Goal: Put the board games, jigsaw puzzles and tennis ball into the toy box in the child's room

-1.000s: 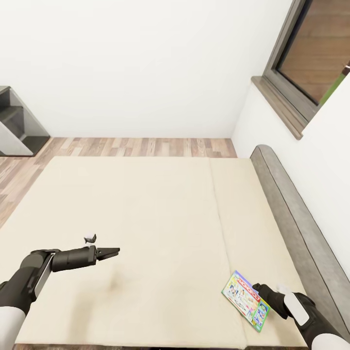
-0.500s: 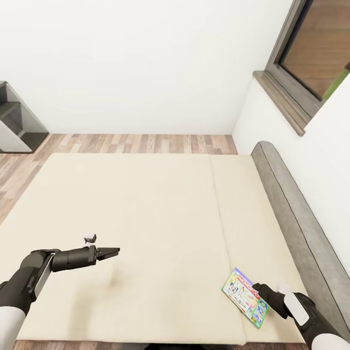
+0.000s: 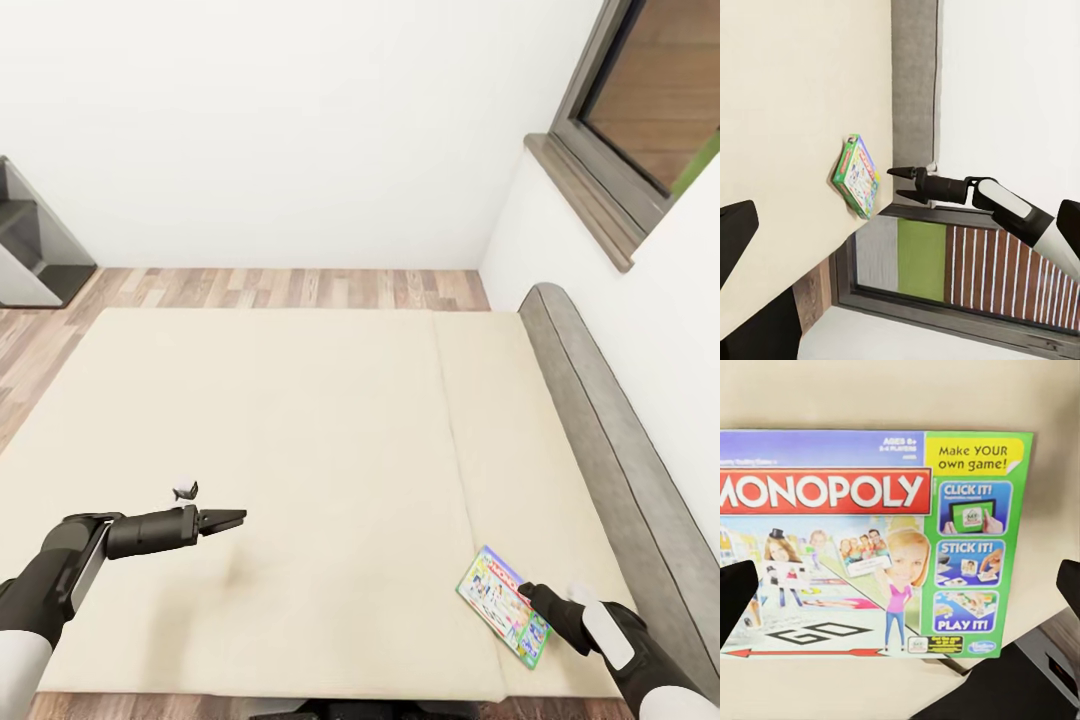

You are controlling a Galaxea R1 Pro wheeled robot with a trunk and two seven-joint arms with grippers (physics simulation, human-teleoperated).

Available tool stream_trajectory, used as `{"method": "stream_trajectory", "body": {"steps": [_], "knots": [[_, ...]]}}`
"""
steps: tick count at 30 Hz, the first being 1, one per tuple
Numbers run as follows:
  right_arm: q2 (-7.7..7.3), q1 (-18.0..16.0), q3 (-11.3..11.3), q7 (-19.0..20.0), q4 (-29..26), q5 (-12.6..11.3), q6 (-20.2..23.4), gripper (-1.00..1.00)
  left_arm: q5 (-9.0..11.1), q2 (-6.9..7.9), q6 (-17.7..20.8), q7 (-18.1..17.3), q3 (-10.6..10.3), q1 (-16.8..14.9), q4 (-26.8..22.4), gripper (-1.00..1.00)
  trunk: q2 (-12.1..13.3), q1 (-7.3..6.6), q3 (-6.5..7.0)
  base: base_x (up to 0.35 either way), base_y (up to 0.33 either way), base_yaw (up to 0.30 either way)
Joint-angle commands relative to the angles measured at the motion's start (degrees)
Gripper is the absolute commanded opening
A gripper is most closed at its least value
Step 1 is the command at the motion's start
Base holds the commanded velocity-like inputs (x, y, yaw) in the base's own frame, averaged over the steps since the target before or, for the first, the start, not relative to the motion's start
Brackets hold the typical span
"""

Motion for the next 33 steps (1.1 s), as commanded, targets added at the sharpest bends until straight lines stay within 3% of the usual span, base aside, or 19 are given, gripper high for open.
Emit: {"method": "stream_trajectory", "body": {"steps": [1,22,33], "knots": [[0.05,-0.01,-0.14,-0.34,-0.10,-0.56,0.27,1.00,0.06,0.01,0.60,-0.17,-0.02,-0.01,-0.01,1.00,-0.09,0.03,-0.17,0.000,0.000,0.000],[-0.11,-1.54,-0.25,-0.71,-0.48,-0.83,0.26,1.00,0.06,0.06,0.60,-0.24,-0.07,0.00,0.01,1.00,-0.09,0.03,-2.13,0.000,0.000,0.000],[-0.21,-1.59,-0.19,-0.74,-0.29,-0.47,0.01,1.00,0.06,0.06,0.60,-0.19,-0.07,0.01,0.00,1.00,-0.09,0.03,-2.49,0.000,0.000,0.000]]}}
